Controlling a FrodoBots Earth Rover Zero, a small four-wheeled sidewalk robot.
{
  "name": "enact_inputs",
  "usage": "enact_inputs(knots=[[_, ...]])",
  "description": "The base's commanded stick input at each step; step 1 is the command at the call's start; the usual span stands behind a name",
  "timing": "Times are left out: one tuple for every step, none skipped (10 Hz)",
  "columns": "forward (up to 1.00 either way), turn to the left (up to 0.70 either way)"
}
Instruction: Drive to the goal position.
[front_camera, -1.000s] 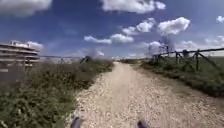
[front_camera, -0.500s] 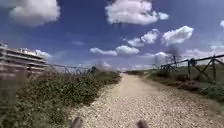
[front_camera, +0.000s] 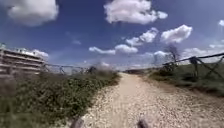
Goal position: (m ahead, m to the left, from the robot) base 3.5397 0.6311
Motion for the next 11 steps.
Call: enact_inputs(knots=[[1.00, -0.27], [1.00, -0.27], [1.00, -0.27], [1.00, -0.27], [1.00, -0.27], [1.00, -0.27], [1.00, -0.27], [1.00, -0.27], [1.00, -0.27], [1.00, -0.27], [1.00, -0.22]])
